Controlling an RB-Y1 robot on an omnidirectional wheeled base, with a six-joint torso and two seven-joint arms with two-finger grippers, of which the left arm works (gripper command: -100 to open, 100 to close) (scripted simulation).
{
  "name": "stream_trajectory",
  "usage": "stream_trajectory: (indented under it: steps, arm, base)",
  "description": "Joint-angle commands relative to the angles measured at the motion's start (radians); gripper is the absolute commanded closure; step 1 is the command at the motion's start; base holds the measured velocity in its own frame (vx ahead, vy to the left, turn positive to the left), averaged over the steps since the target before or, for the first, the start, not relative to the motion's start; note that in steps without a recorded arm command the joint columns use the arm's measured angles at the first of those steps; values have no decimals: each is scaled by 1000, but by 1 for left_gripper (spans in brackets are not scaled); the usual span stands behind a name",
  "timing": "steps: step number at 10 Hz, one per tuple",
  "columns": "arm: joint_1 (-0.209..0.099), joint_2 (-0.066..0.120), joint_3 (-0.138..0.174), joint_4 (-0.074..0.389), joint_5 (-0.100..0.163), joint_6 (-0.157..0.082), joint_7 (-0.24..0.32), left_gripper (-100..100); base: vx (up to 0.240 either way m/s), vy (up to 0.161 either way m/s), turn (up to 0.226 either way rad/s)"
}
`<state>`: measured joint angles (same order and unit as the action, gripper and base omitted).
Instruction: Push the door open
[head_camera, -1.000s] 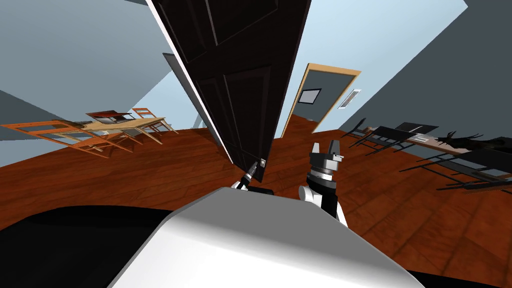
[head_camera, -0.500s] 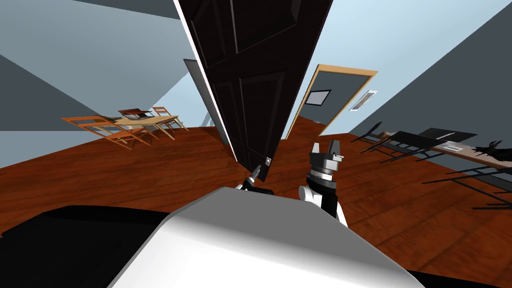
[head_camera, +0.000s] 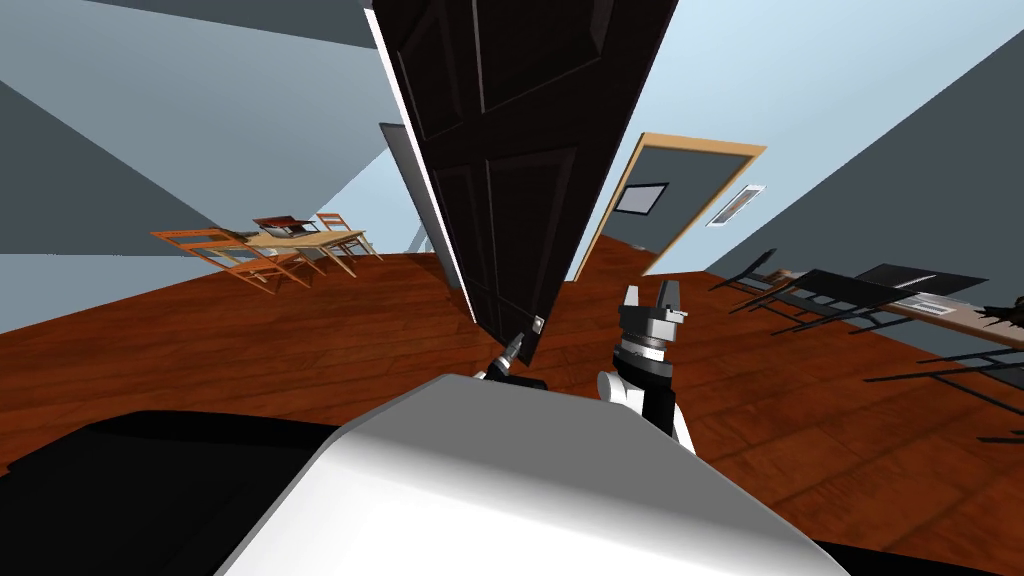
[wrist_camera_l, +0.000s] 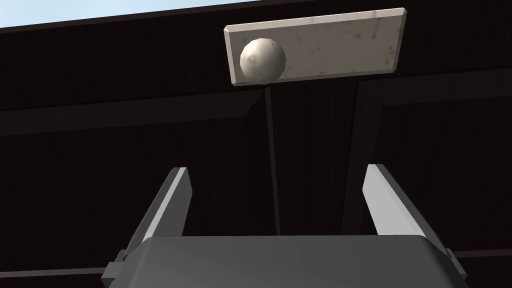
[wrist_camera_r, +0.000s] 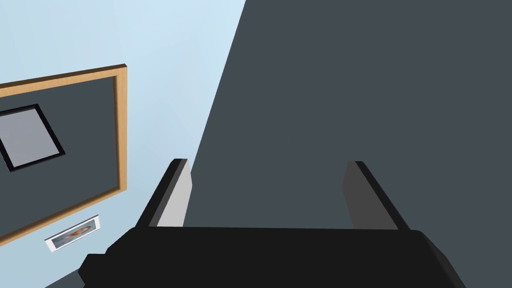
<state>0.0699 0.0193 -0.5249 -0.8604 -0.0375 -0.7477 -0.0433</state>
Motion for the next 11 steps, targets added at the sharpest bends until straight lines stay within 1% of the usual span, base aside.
stream_trajectory:
  steps: [1,2,3,4,5,6,7,11]
  arm:
    - [-14,10,7,1,2,14,0,-100]
    - [-21,4,11,3,3,19,0,-100]
    - [-28,-10,15,5,4,24,-1,-100]
    - [-33,-29,18,7,4,28,-1,-100]
    - [-38,-54,21,8,5,32,-2,-100]
    - [-44,-46,22,32,6,18,-3,-100]
    - [-44,-46,22,32,6,18,-3,100]
    - [-44,-46,22,32,6,18,-3,100]
  base:
    - [169,-149,-20]
    - [219,-161,-21]
    - [225,-142,-23]
    - [203,-116,-20]
    - [162,-123,-6]
    - [58,-53,22]
    - [-9,9,-15]
    - [-14,12,-3]
